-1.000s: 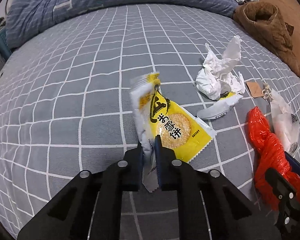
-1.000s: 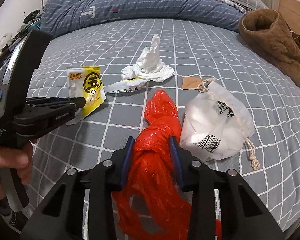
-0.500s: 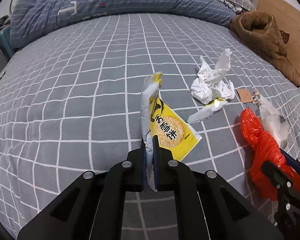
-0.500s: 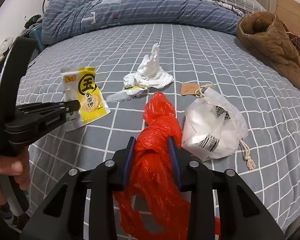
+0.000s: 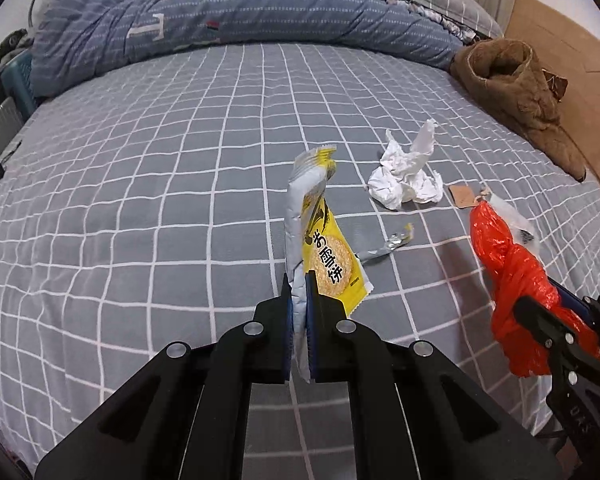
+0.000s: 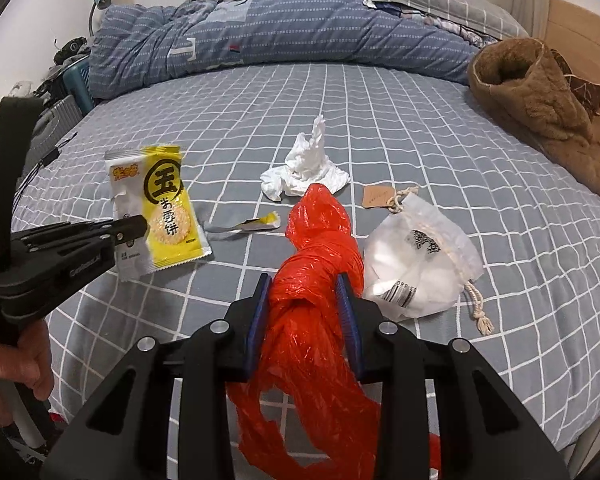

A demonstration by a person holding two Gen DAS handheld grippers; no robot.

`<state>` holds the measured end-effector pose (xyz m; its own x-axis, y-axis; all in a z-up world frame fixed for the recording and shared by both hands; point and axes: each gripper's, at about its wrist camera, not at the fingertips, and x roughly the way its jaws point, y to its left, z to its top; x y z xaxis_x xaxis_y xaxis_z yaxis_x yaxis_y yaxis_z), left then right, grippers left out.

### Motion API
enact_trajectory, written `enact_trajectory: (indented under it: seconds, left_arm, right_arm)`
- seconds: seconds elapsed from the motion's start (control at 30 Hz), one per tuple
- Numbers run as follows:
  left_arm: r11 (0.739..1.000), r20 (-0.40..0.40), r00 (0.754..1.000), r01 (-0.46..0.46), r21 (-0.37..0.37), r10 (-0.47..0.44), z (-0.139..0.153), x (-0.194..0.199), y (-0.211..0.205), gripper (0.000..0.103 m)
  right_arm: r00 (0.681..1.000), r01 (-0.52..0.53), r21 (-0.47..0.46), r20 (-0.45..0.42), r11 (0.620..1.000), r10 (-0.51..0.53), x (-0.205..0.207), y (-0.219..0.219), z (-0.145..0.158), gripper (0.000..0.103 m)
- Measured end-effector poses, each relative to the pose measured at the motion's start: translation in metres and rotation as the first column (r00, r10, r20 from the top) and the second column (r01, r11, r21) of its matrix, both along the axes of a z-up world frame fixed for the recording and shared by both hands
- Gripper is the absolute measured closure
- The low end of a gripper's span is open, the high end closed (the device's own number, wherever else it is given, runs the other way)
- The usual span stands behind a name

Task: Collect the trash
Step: 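Lift the yellow wrapper and red bag and carry them to the bin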

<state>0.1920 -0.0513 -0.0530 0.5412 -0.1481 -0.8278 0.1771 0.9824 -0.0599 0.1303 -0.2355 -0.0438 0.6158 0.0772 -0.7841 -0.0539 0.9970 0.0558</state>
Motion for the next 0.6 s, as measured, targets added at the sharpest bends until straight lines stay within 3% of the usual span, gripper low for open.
enact_trajectory:
  seconds: [0.6]
  left_arm:
    - [0.999, 0.044, 0.998, -0.040, 0.007, 0.040, 0.047, -0.063, 0.018, 0.098]
  right_arm:
    - [0.999, 0.018, 0.002, 0.032, 1.000, -0.018, -0.041, 0.005, 0.039, 0.071]
